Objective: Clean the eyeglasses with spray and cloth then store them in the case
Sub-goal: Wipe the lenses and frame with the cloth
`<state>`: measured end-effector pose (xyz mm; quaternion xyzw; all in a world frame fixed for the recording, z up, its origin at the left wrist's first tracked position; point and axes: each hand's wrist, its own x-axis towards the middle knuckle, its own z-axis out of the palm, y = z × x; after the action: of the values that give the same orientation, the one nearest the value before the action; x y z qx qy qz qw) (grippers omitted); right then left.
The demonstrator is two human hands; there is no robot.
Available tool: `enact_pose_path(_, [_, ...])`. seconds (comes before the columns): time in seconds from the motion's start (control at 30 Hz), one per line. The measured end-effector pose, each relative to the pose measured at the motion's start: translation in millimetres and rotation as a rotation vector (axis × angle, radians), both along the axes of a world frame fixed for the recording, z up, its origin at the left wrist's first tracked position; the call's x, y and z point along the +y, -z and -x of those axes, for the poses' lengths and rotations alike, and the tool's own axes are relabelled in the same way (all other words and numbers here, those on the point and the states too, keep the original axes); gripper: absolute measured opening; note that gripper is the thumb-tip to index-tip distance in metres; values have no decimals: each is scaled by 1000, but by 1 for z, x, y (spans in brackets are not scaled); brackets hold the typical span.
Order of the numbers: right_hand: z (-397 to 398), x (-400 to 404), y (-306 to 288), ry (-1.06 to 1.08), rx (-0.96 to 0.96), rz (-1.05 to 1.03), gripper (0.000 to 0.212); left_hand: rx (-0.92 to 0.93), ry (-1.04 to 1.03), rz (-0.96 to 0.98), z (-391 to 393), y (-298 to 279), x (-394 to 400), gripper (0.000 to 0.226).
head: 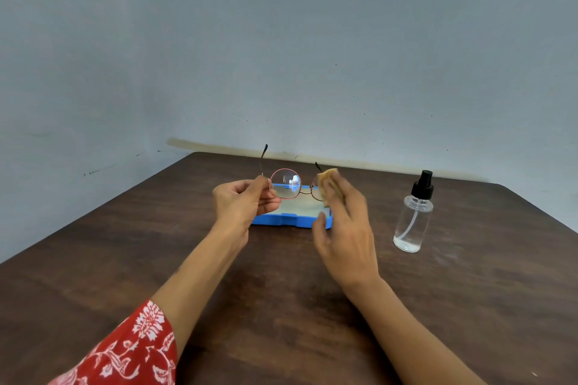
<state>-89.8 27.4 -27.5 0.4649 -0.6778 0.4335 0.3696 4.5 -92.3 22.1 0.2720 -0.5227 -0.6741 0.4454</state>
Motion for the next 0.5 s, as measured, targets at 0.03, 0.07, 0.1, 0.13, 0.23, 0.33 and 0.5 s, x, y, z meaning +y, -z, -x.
enact_pose_path(0.03, [4,2,0,23,-47,32,54,-1,0,1,0,0,0,13])
enact_pose_path(0.07, [7,4,1,48,-76,46,56,-6,-1,1,1,0,-1,13])
enact_pose_path(0.1, [9,5,1,67,-84,44,57,-10,-1,1,1,1,-1,12])
enact_pose_path(0.13, [9,6,2,75,-75,30,58,-12,-1,0,2,2,-1,12])
enact_pose_path(0.23, [-1,2,1,41,39,-48,53,-17,-6,2,2,3,0,13])
enact_pose_path(0.33, [-5,-2,0,3,125,-95,49,-8,-12,3,1,1,0,13])
enact_pose_path(0.5, [10,6,2,78,-117,54,54,-2,-17,13,1,1,-4,12])
